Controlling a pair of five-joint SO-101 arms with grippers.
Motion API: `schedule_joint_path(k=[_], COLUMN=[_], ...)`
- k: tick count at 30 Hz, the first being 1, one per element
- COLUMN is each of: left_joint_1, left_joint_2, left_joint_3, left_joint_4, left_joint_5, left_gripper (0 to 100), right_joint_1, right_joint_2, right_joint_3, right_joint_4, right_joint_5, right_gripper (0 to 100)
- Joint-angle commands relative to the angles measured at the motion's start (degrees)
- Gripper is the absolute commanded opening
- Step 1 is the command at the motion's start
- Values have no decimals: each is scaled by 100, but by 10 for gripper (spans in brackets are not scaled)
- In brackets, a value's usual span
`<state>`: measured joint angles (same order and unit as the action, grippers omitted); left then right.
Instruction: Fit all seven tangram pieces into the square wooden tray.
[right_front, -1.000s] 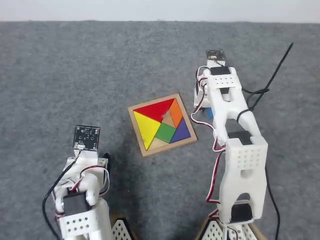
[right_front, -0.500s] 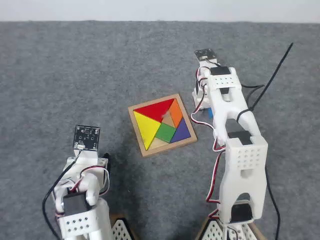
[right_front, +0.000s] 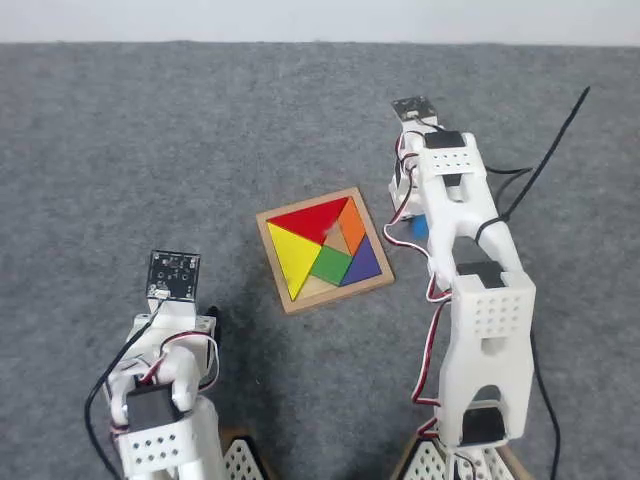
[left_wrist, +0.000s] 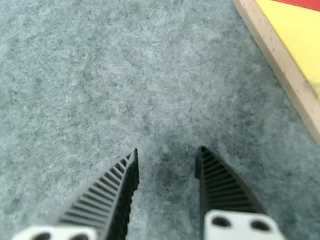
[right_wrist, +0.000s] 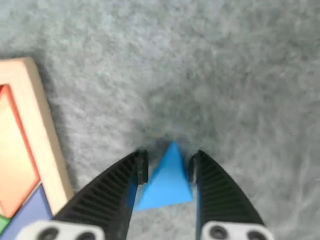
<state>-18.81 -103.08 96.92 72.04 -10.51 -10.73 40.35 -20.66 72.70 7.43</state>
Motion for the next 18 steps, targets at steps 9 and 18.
schedule_joint_path(k=[9,18], left_joint_1=[0,0], left_joint_2=[-105,-105], left_joint_3=[-48,-48], left_joint_4=[35,35], left_joint_5=[44,44], left_gripper=[190,190], right_joint_1=[-4,127], right_joint_2=[-303,-400], right_joint_3=[-44,0], right_joint_4=[769,1033], right_joint_5=[325,-167], right_gripper=[137,210])
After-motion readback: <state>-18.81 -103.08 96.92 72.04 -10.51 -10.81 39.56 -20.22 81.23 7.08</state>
